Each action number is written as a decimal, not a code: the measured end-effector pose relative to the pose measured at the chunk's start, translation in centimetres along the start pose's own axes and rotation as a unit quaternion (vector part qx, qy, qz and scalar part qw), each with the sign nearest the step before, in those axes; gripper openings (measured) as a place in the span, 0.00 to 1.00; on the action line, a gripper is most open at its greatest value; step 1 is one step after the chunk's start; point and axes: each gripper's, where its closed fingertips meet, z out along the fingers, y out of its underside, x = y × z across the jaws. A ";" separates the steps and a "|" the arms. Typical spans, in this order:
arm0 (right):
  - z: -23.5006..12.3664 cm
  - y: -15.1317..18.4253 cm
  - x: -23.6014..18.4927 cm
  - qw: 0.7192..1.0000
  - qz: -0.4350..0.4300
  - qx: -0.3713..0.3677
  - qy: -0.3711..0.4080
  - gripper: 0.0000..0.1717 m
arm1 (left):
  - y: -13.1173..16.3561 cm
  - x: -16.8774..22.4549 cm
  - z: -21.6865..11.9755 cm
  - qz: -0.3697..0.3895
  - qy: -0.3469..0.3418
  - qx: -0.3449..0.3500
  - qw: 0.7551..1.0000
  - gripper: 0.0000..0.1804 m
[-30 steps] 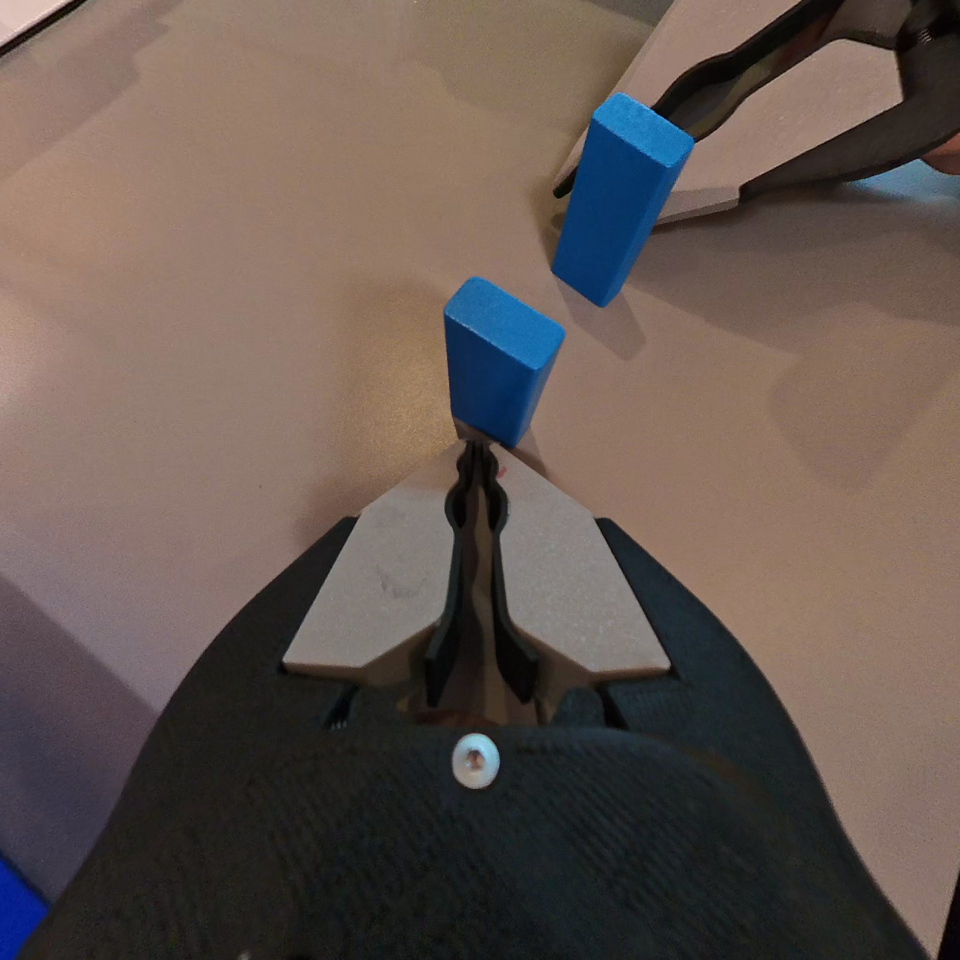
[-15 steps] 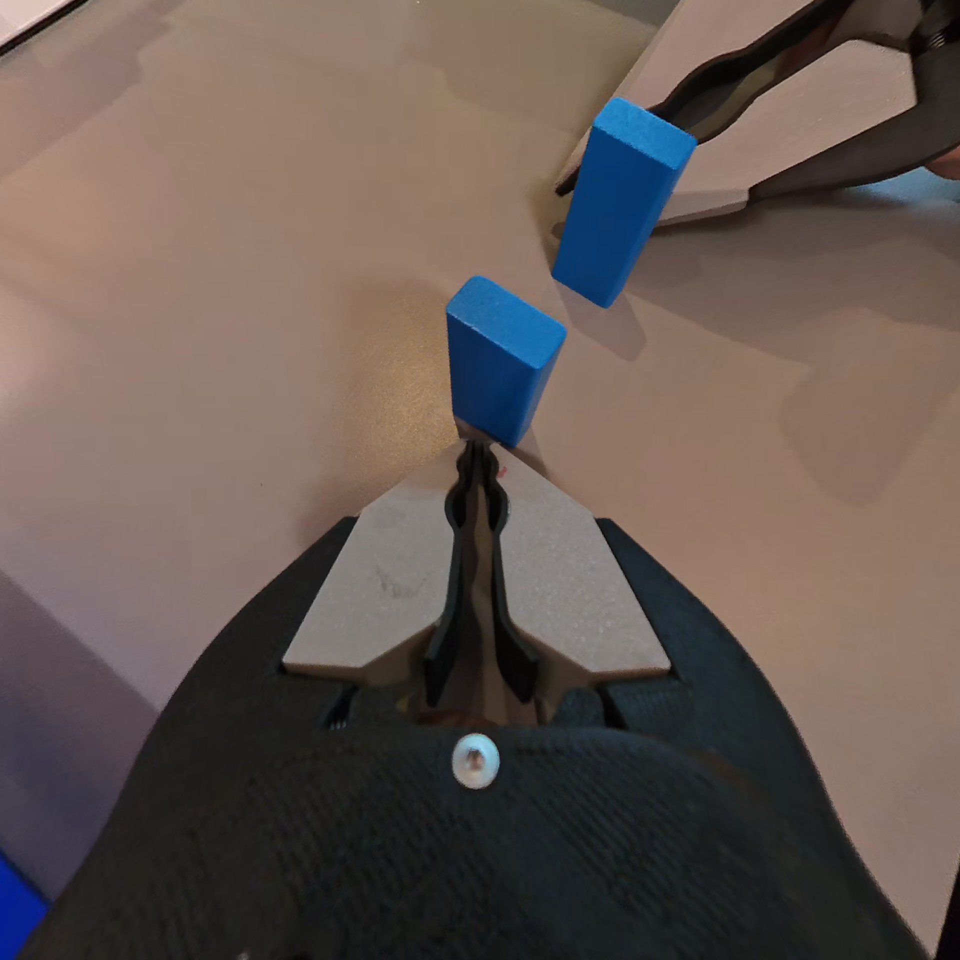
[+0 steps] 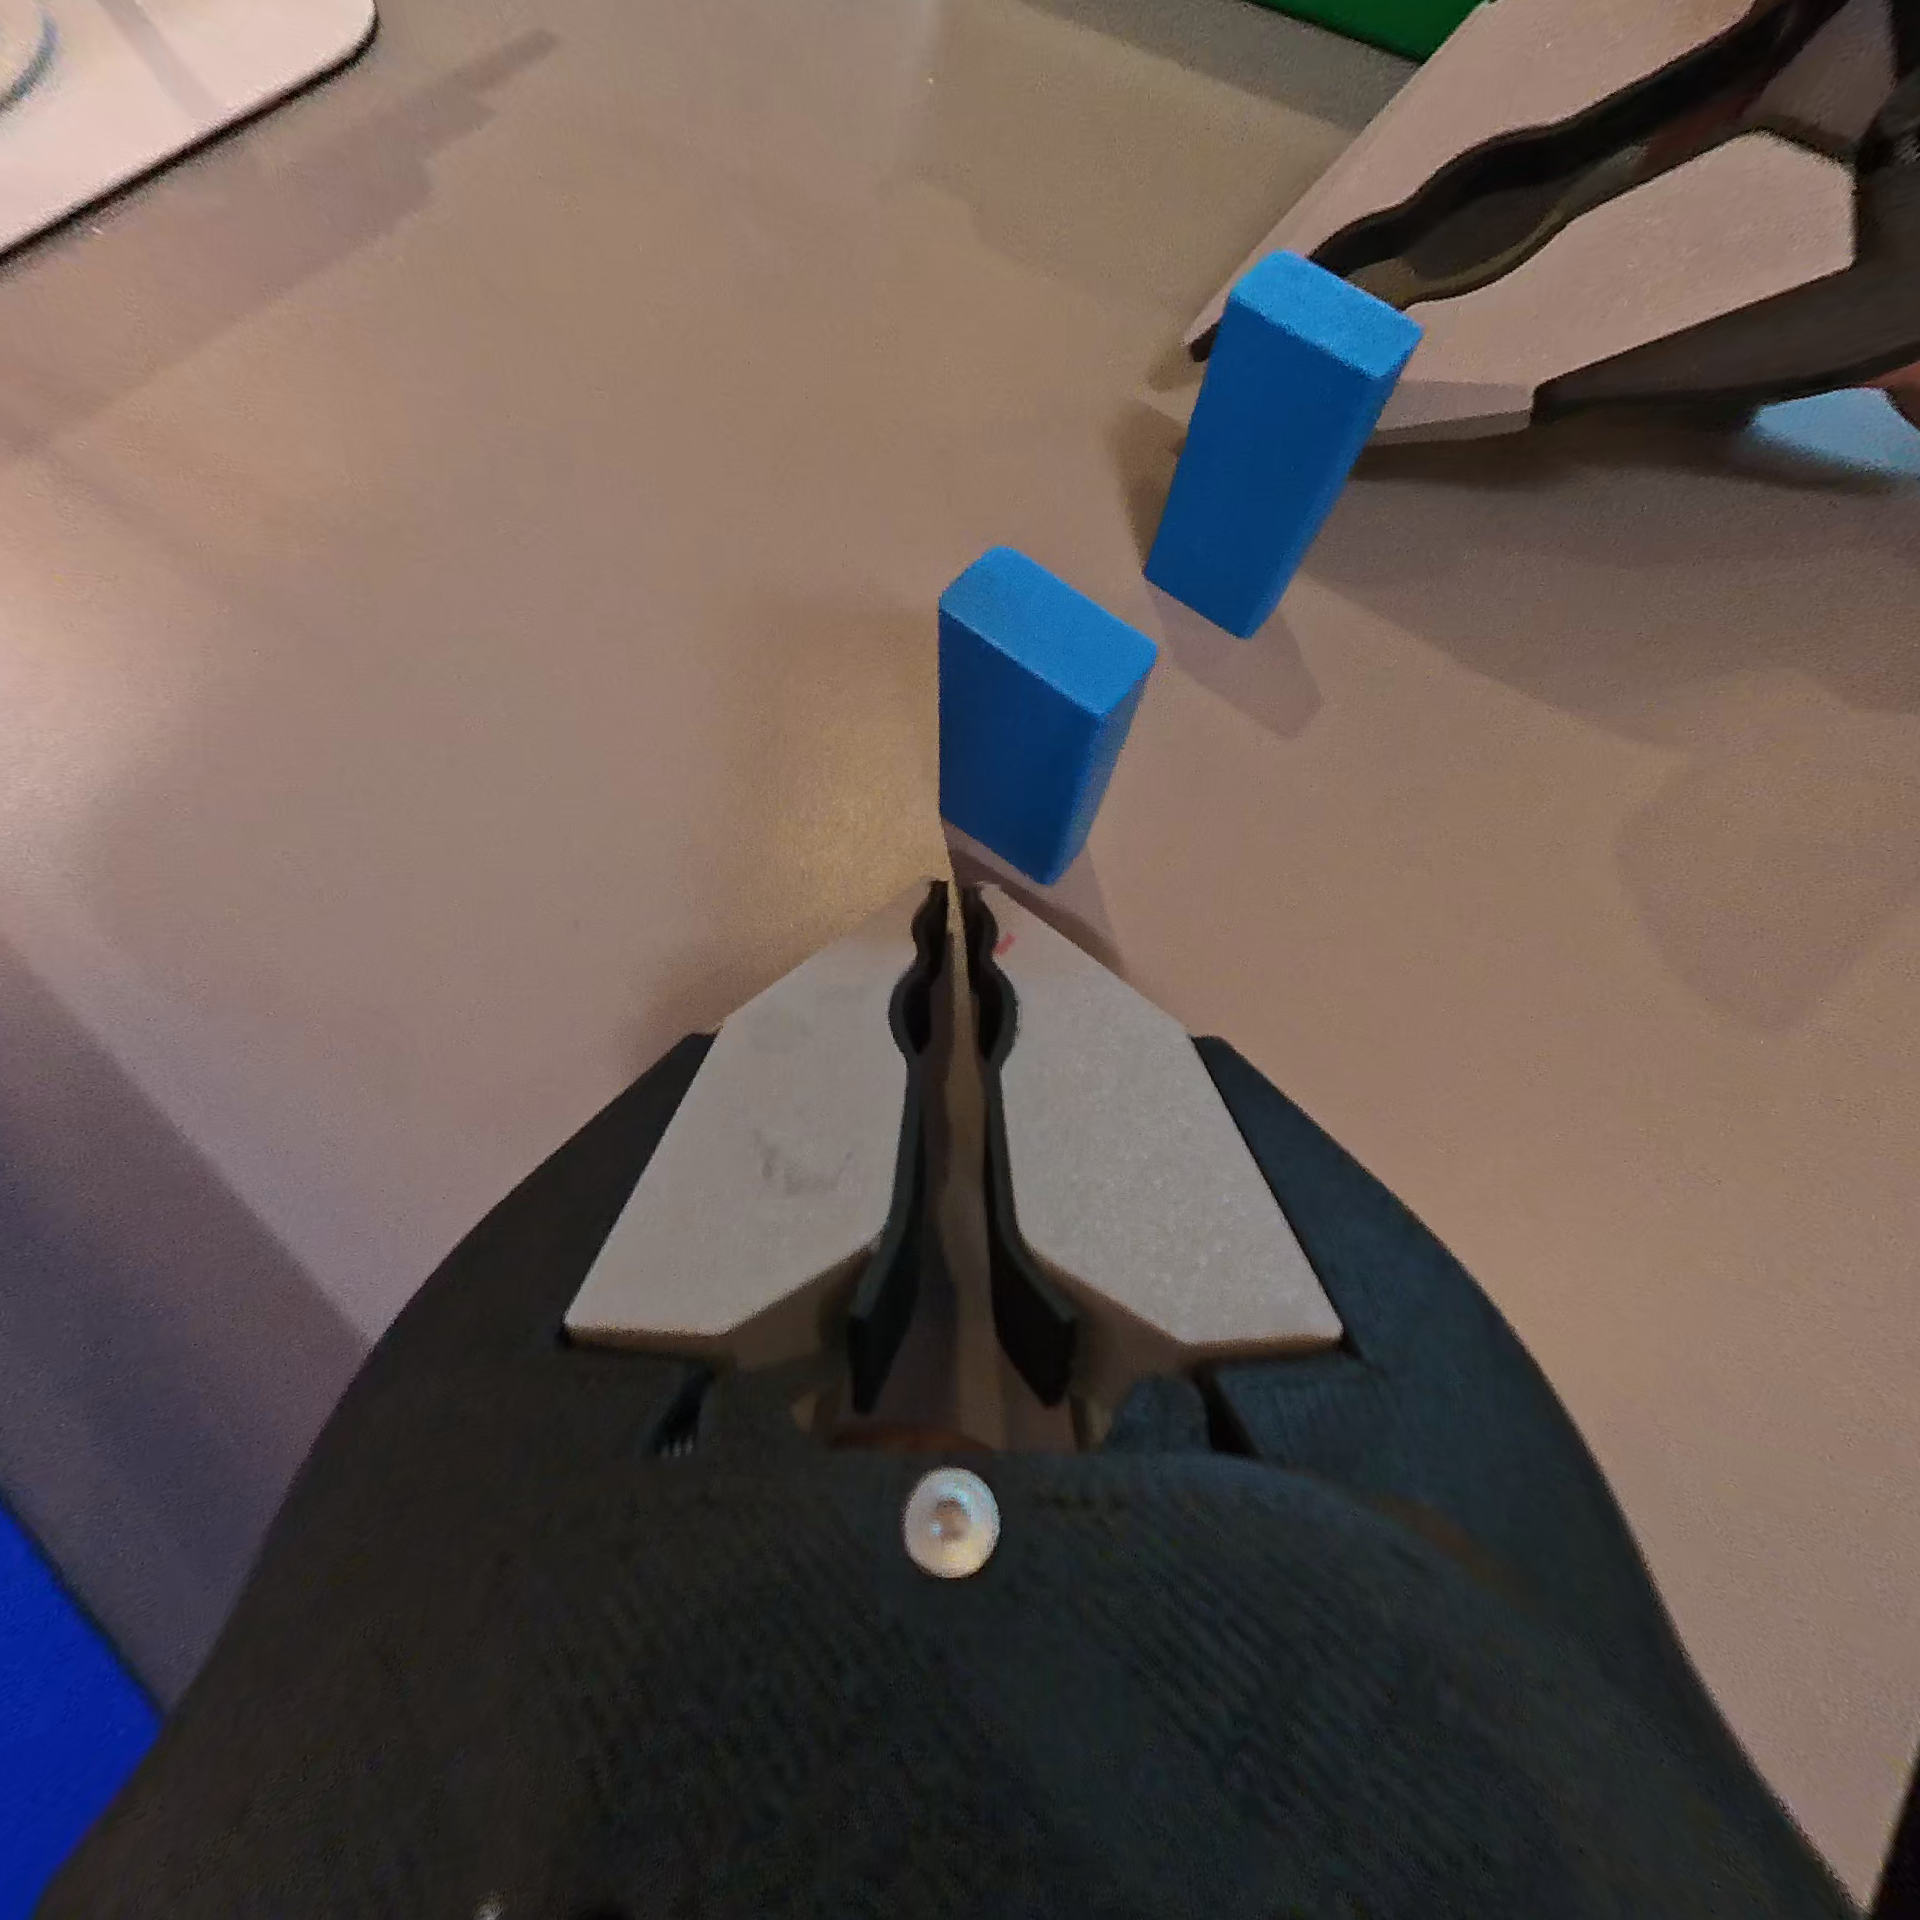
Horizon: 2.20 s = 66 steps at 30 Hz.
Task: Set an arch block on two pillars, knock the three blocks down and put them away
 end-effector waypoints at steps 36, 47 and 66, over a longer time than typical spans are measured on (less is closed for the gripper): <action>-0.5 0.1 -0.4 1.000 -0.003 0.004 -0.004 0.08 | 13.2 -16.6 -20.4 -0.164 -0.256 -0.146 0.942 0.15; -0.7 -0.1 -0.6 1.000 -0.010 0.009 -0.003 0.08 | 14.3 -16.8 -19.8 -0.177 -0.195 -0.239 0.935 0.13; -0.6 0.0 -0.8 1.000 -0.012 0.004 -0.005 0.08 | 6.9 -18.1 -20.8 0.010 -0.377 -0.047 0.925 0.10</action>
